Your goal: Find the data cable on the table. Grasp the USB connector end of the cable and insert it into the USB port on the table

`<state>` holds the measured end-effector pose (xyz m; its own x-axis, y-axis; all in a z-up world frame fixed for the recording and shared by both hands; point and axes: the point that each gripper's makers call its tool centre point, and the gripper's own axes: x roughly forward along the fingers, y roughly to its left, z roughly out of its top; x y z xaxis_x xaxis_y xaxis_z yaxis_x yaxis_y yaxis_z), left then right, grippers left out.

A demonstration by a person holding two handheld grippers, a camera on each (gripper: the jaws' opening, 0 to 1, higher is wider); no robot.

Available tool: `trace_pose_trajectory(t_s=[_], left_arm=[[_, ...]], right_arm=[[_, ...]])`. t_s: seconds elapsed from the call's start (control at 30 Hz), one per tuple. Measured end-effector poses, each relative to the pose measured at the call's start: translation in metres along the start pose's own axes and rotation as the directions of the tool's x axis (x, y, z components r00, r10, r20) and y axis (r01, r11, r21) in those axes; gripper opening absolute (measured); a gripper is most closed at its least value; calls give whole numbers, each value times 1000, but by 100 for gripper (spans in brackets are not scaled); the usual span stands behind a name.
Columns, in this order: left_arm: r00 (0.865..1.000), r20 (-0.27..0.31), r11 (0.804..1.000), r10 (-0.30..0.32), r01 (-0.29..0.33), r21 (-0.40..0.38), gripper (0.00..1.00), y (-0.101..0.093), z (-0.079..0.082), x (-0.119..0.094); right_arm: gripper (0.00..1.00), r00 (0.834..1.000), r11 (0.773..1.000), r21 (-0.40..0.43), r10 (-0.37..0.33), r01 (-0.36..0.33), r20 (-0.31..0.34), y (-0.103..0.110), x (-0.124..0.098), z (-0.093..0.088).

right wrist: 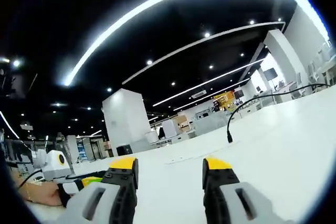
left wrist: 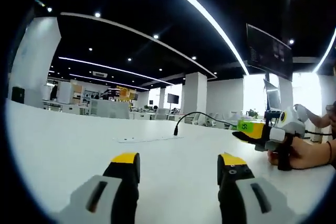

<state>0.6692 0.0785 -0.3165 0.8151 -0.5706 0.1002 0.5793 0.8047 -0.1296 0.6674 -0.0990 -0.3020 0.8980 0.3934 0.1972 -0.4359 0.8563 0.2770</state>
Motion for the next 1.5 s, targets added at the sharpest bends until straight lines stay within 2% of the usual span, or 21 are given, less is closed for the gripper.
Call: trace_pose_trajectory(t_s=[0.07, 0.2, 0.3, 0.5, 0.7, 1.17, 1.33, 1.5], left_arm=[[1000, -6, 999, -14, 14, -46, 64, 3, 0, -8], [999, -2, 995, 37, -37, -89, 66, 18, 1, -17], [997, -25, 995, 72, -73, -73, 66, 26, -3, -17], [997, -31, 995, 70, -72, -63, 66, 22, -4, -19], [996, 12, 990, 93, -91, -110, 66, 29, 4, -20], [994, 6, 981, 113, -111, -161, 64, 34, -1, -19], [993, 11, 977, 117, -113, -181, 64, 35, -1, -19], [994, 16, 981, 112, -108, -163, 64, 32, 1, -19]], right_arm=[[51, 1000, 1000, -14, -8, 8, -11, 4, -4, -3], [57, 999, 998, 50, -27, 28, -26, -4, -5, -5], [60, 999, 994, 106, -37, 38, -13, -15, -4, -1], [59, 999, 989, 140, -53, 52, 6, -22, -6, 5], [59, 999, 990, 136, -50, 48, 9, -19, -5, 5], [58, 999, 989, 145, -38, 39, -9, -14, -7, 0], [58, 1000, 992, 122, -24, 27, -19, -8, -7, -2], [58, 1000, 992, 127, -16, 18, -17, -7, -7, -2]])
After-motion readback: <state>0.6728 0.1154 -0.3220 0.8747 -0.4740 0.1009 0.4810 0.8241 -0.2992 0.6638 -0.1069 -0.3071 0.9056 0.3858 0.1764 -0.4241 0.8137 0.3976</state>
